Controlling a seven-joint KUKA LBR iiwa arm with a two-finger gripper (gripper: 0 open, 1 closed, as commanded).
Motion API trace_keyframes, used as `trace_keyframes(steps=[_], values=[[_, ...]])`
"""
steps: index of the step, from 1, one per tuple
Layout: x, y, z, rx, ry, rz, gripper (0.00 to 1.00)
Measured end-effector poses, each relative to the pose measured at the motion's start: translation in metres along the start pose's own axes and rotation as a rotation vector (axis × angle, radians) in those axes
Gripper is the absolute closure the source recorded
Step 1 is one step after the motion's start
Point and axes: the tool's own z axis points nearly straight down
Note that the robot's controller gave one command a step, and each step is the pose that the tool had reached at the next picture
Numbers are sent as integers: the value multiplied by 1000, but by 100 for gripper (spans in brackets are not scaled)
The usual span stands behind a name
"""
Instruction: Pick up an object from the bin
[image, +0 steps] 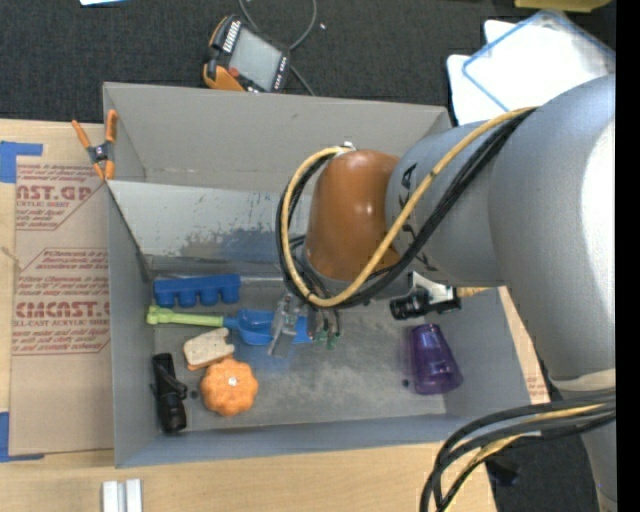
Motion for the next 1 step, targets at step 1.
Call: trace_keyframes(steps=[1], values=[[0,0,-20,0,0,0,100]])
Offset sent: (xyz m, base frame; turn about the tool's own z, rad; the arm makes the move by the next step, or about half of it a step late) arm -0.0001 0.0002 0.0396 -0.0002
